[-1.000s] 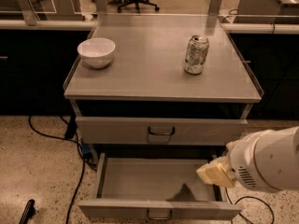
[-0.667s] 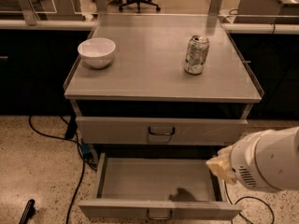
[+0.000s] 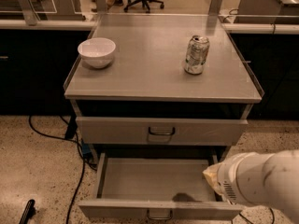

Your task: Close middle drawer

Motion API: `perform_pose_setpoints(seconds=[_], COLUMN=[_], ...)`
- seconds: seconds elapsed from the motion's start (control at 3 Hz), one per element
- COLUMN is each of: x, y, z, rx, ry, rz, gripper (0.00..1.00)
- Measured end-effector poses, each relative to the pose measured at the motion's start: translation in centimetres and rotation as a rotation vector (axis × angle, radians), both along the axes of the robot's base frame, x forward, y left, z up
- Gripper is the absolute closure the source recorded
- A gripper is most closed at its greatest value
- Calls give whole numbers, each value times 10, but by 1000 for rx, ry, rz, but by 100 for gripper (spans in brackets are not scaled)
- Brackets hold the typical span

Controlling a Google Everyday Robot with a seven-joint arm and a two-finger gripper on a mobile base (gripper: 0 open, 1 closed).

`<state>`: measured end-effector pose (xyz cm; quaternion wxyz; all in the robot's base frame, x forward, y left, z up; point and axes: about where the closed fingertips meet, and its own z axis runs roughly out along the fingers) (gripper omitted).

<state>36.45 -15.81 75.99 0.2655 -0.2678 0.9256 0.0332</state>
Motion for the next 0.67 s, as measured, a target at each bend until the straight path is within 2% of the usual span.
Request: perform_pose_setpoints(seconds=[0.33,0.67], x=[-3,-3], y=[-10,-22], z=[-60,-103], rx=[10,60], ry=[9,5], rz=[-84,-182], gripper=[100,100])
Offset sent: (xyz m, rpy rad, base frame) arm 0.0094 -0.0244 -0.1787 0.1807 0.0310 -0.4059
